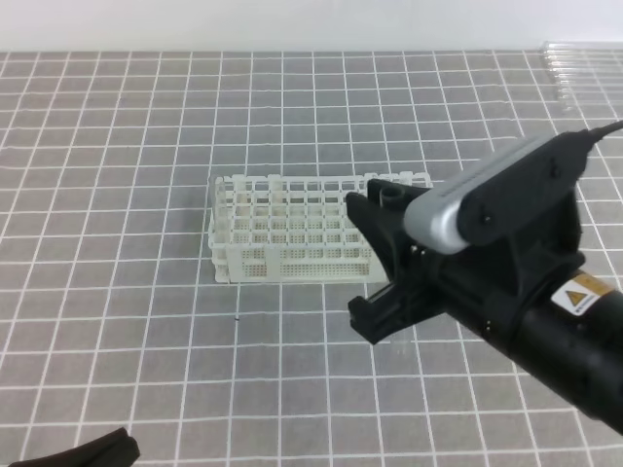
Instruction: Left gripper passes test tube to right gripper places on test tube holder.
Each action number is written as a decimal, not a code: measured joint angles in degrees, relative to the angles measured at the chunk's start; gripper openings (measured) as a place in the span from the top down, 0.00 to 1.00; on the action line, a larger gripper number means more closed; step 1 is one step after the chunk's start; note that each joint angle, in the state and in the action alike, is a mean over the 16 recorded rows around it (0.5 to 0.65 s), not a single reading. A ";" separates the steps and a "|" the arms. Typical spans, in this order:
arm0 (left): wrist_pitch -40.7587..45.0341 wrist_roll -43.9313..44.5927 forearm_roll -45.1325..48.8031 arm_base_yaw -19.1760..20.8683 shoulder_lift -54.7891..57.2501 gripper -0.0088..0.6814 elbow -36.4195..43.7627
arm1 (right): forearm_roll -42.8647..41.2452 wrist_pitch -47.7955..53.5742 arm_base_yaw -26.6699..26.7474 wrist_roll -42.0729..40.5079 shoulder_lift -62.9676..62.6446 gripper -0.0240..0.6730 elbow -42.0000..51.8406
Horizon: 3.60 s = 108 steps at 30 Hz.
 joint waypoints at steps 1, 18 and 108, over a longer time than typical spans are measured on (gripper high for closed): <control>0.02 0.01 0.00 0.00 0.00 0.99 0.00 | -0.02 -0.01 0.00 0.00 0.26 0.84 0.00; -0.27 -0.07 0.12 -0.03 -0.16 0.99 -0.34 | -11.28 -4.34 -2.01 8.08 3.26 0.84 0.00; 3.17 0.07 -0.01 0.01 0.05 0.99 0.04 | -62.38 -19.53 -14.86 60.19 47.01 0.84 -30.54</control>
